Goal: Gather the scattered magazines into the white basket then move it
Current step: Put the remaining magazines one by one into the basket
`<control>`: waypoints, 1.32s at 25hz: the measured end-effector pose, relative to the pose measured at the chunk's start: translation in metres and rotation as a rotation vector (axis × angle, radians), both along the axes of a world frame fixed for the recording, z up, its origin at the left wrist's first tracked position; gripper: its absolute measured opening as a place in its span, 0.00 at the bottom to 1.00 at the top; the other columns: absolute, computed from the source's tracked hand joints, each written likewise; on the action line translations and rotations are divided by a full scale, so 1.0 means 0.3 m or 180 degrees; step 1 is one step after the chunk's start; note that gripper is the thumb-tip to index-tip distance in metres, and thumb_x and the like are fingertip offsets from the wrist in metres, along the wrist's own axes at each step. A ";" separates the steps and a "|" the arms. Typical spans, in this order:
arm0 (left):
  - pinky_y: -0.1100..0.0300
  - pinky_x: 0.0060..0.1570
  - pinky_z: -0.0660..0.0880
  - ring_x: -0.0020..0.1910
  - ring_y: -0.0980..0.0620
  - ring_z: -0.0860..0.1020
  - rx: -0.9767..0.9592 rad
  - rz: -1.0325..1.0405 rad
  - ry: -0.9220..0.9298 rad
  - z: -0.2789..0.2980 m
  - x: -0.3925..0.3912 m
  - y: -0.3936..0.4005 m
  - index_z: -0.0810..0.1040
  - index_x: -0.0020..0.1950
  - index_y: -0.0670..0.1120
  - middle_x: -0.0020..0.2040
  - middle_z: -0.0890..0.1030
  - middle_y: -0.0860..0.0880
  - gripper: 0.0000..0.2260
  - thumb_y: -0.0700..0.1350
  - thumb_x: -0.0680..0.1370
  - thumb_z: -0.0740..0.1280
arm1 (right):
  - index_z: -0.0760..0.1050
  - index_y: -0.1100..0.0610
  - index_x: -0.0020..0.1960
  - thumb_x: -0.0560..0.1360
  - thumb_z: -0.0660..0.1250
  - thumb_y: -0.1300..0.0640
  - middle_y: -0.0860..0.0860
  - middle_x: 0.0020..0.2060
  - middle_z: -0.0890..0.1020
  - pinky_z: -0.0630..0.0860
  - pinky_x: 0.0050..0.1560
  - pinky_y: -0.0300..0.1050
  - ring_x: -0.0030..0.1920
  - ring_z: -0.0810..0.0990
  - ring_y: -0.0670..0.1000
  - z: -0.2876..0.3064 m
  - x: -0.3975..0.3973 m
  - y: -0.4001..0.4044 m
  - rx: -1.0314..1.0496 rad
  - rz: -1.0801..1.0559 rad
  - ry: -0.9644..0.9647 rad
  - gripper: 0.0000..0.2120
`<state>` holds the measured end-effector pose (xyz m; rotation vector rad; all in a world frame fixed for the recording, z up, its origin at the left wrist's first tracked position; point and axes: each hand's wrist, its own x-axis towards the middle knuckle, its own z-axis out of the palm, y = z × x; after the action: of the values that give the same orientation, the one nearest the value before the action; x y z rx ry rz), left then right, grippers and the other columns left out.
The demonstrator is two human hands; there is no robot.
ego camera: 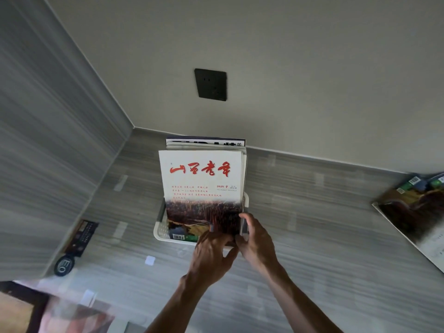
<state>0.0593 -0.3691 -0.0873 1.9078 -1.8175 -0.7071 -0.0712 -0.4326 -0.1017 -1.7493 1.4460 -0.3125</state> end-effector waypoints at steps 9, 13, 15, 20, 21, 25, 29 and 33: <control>0.52 0.62 0.75 0.60 0.51 0.78 -0.0444 0.0149 -0.0175 0.043 -0.068 -0.042 0.76 0.64 0.45 0.60 0.80 0.48 0.15 0.44 0.77 0.66 | 0.60 0.52 0.74 0.77 0.63 0.43 0.52 0.71 0.71 0.75 0.61 0.51 0.66 0.73 0.54 -0.002 -0.070 0.013 -0.0263 -0.0541 -0.0154 0.30; 0.49 0.70 0.66 0.73 0.44 0.66 -0.0394 -0.0288 -0.0182 0.047 -0.306 -0.150 0.63 0.75 0.44 0.74 0.68 0.43 0.29 0.45 0.76 0.68 | 0.65 0.56 0.72 0.78 0.65 0.49 0.53 0.68 0.73 0.72 0.63 0.48 0.65 0.74 0.54 -0.019 -0.349 -0.001 -0.0302 -0.1135 -0.0007 0.26; 0.50 0.72 0.61 0.76 0.45 0.61 -0.0163 -0.0625 -0.0122 0.029 -0.464 -0.203 0.58 0.78 0.48 0.77 0.62 0.44 0.30 0.48 0.78 0.65 | 0.67 0.55 0.70 0.77 0.66 0.51 0.53 0.66 0.75 0.73 0.61 0.48 0.62 0.77 0.55 -0.042 -0.575 -0.016 -0.0253 -0.1612 0.0115 0.24; 0.52 0.74 0.59 0.76 0.47 0.60 0.0123 -0.1216 -0.0166 -0.021 -0.791 -0.272 0.57 0.78 0.49 0.78 0.60 0.47 0.29 0.49 0.79 0.64 | 0.70 0.57 0.66 0.73 0.68 0.54 0.57 0.63 0.77 0.72 0.60 0.53 0.61 0.75 0.61 -0.104 -1.144 -0.054 -0.0260 -0.2272 0.0957 0.22; 0.52 0.74 0.59 0.76 0.47 0.59 0.0187 -0.1289 -0.0189 -0.033 -0.843 -0.277 0.57 0.78 0.49 0.78 0.60 0.47 0.29 0.49 0.79 0.63 | 0.70 0.57 0.66 0.73 0.68 0.53 0.57 0.64 0.76 0.72 0.60 0.54 0.62 0.73 0.61 -0.117 -1.232 -0.061 -0.0256 -0.2225 0.1211 0.23; 0.55 0.74 0.57 0.77 0.50 0.57 0.0403 -0.1373 -0.0279 -0.083 -0.972 -0.295 0.56 0.78 0.51 0.79 0.57 0.49 0.29 0.50 0.79 0.62 | 0.64 0.55 0.70 0.72 0.68 0.51 0.57 0.74 0.64 0.67 0.66 0.58 0.71 0.64 0.60 -0.185 -1.447 -0.110 -0.0041 -0.1858 0.2019 0.29; 0.53 0.73 0.59 0.76 0.50 0.59 0.0561 -0.1342 -0.0390 -0.112 -0.990 -0.292 0.60 0.76 0.52 0.78 0.60 0.50 0.26 0.50 0.79 0.62 | 0.66 0.56 0.68 0.74 0.63 0.55 0.53 0.72 0.68 0.71 0.57 0.56 0.61 0.71 0.62 -0.223 -1.509 -0.133 -0.0180 -0.1984 0.2375 0.23; 0.52 0.72 0.62 0.75 0.51 0.61 0.0637 -0.1180 -0.0260 -0.122 -0.980 -0.288 0.65 0.73 0.52 0.76 0.64 0.51 0.22 0.48 0.79 0.63 | 0.75 0.57 0.61 0.73 0.65 0.61 0.53 0.61 0.80 0.74 0.50 0.54 0.53 0.76 0.62 -0.245 -1.521 -0.116 -0.0655 -0.1655 0.2638 0.16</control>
<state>-0.2349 -0.4556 -0.1239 1.7544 -2.2590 -0.9770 -0.5275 -0.4675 -0.1751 -1.7134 2.5514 0.0235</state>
